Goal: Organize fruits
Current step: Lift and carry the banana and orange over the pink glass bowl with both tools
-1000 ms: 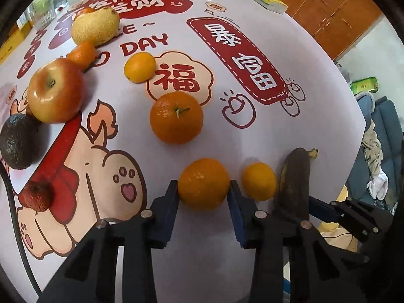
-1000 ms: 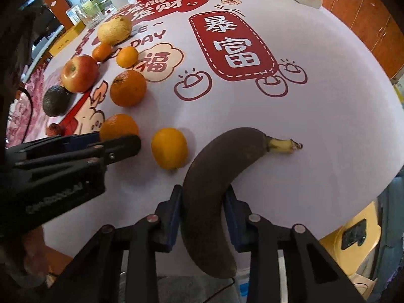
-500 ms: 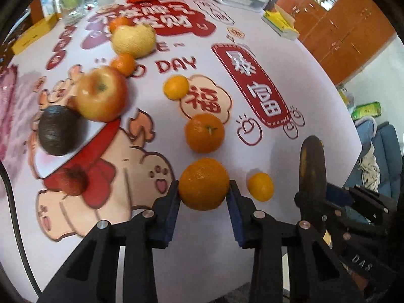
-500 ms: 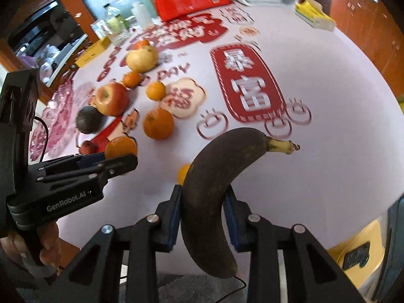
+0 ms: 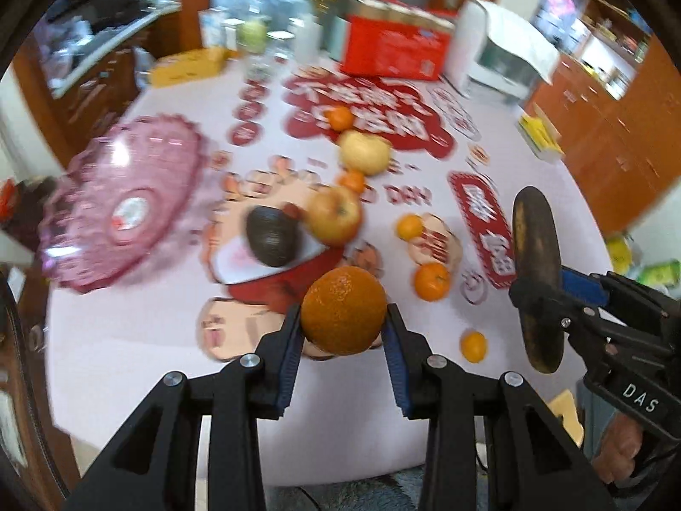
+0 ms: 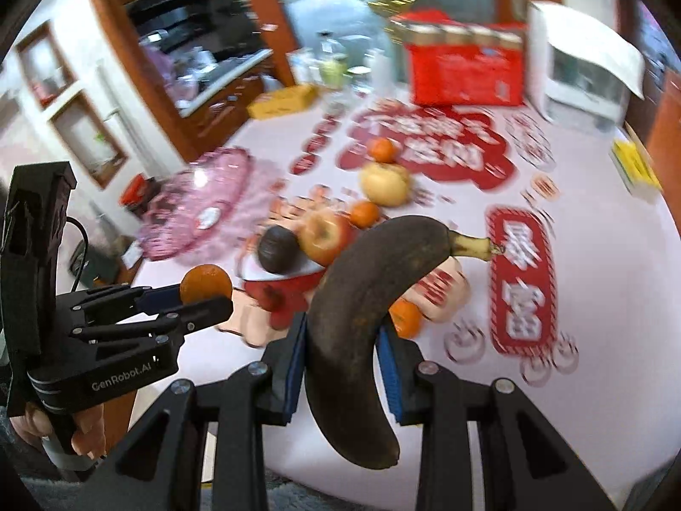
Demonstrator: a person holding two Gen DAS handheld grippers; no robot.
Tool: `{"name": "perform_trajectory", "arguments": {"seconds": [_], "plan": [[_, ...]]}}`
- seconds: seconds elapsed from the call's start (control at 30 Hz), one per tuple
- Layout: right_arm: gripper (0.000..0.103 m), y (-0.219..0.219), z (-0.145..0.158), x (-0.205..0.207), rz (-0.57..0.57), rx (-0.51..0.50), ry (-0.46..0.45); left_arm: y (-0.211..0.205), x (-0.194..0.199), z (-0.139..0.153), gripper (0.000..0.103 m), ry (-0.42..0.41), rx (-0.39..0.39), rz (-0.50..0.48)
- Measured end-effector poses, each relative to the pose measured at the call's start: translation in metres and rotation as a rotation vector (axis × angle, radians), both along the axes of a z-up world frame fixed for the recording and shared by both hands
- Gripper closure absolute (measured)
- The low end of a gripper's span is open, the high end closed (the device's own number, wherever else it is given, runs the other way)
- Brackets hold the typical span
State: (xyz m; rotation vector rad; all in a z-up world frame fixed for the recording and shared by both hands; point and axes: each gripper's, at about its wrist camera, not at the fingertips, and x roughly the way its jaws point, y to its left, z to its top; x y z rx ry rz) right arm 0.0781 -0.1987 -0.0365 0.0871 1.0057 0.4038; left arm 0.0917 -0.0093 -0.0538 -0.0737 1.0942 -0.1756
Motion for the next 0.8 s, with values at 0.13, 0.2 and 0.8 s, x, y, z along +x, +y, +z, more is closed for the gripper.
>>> {"name": "perform_trajectory", "arguments": {"seconds": [0.13,0.2,0.8], "plan": [[0.071,0.03,0.016,0.008,0.093,0.022,-0.035,0.033,-0.01,0.017,0.068,-0.026,0.031,0.096],[0.071,0.046,0.023,0.012,0.128,0.028,-0.049,0.052,-0.012,0.024,0.068,-0.038,0.047,0.136],[0.071,0.206,0.043,0.077,0.147,0.004,-0.036,0.197,0.051,0.035,0.068,-0.065,0.058,0.12]]}}
